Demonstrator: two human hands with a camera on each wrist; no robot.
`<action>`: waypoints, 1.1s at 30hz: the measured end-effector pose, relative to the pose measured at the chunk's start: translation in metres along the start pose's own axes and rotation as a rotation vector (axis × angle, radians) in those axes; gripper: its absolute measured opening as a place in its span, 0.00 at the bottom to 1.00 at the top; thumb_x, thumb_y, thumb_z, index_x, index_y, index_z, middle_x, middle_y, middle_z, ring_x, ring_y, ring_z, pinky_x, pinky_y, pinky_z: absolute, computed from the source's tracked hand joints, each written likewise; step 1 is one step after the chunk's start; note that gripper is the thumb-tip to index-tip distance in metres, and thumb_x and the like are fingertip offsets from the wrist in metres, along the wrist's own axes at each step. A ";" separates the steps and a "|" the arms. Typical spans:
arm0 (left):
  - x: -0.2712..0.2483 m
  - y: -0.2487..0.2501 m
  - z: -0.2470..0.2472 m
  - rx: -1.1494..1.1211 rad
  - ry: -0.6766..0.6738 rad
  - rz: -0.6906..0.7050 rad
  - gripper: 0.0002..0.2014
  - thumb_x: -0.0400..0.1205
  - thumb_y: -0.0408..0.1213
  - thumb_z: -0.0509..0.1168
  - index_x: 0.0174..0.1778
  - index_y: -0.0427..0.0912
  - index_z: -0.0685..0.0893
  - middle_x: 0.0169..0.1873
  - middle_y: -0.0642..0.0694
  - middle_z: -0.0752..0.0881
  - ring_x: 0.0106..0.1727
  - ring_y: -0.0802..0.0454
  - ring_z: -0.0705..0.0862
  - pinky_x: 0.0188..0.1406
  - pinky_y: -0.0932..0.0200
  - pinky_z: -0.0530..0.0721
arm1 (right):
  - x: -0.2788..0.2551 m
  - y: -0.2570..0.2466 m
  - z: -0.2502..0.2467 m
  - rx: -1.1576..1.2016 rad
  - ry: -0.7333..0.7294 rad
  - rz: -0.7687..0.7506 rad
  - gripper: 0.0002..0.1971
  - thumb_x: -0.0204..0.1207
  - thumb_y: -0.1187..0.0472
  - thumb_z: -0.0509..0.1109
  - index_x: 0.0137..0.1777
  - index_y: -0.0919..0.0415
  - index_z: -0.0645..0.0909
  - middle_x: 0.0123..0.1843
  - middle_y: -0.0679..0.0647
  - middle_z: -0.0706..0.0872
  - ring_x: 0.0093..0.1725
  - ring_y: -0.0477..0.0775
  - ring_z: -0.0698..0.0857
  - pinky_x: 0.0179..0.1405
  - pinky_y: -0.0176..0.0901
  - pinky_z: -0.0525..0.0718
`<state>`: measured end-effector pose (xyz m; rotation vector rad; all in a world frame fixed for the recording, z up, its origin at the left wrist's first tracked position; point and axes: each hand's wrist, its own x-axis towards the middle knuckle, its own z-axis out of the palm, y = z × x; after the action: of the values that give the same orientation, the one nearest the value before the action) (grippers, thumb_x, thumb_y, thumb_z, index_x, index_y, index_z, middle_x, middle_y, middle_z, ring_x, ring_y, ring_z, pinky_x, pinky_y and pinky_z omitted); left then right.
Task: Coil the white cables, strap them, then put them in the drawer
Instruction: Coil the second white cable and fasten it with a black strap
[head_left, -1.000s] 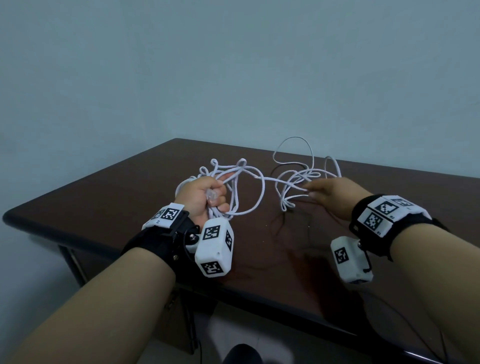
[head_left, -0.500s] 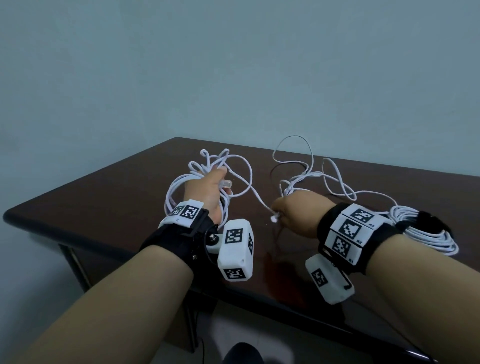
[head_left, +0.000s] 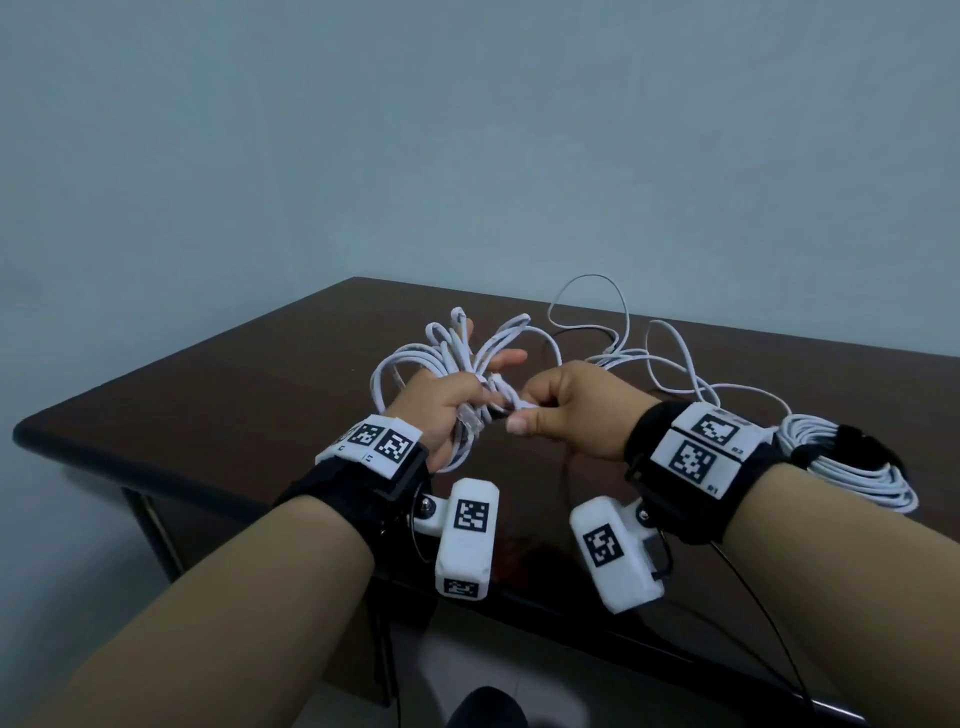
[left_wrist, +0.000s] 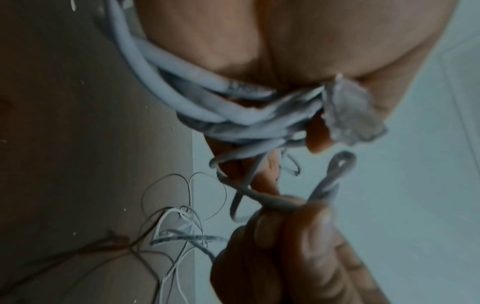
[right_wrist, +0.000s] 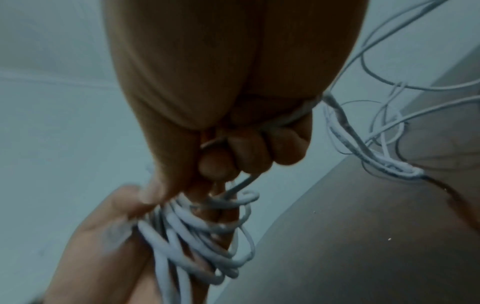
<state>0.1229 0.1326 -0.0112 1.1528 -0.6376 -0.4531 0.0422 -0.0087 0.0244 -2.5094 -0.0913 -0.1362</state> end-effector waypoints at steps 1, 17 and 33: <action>-0.003 0.004 0.001 -0.024 -0.042 -0.009 0.30 0.74 0.17 0.52 0.62 0.55 0.78 0.57 0.40 0.87 0.49 0.39 0.88 0.50 0.49 0.85 | 0.000 0.001 -0.001 0.039 -0.011 0.015 0.16 0.74 0.57 0.72 0.25 0.53 0.75 0.22 0.46 0.75 0.19 0.38 0.71 0.24 0.25 0.68; -0.002 -0.006 -0.007 0.109 -0.069 -0.063 0.29 0.65 0.26 0.62 0.64 0.42 0.73 0.17 0.46 0.78 0.24 0.48 0.77 0.40 0.54 0.79 | 0.001 0.011 -0.022 -0.356 0.301 -0.092 0.08 0.66 0.59 0.76 0.38 0.51 0.78 0.30 0.40 0.78 0.33 0.44 0.78 0.42 0.33 0.70; -0.007 0.008 0.005 -0.029 -0.142 -0.186 0.04 0.67 0.28 0.58 0.36 0.34 0.75 0.13 0.49 0.69 0.19 0.51 0.76 0.30 0.58 0.70 | 0.022 0.041 -0.019 0.149 0.395 0.213 0.20 0.77 0.49 0.68 0.44 0.68 0.87 0.29 0.58 0.79 0.29 0.51 0.74 0.30 0.40 0.71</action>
<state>0.1147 0.1362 -0.0039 1.1646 -0.6470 -0.7047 0.0664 -0.0521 0.0186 -2.2796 0.3139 -0.5116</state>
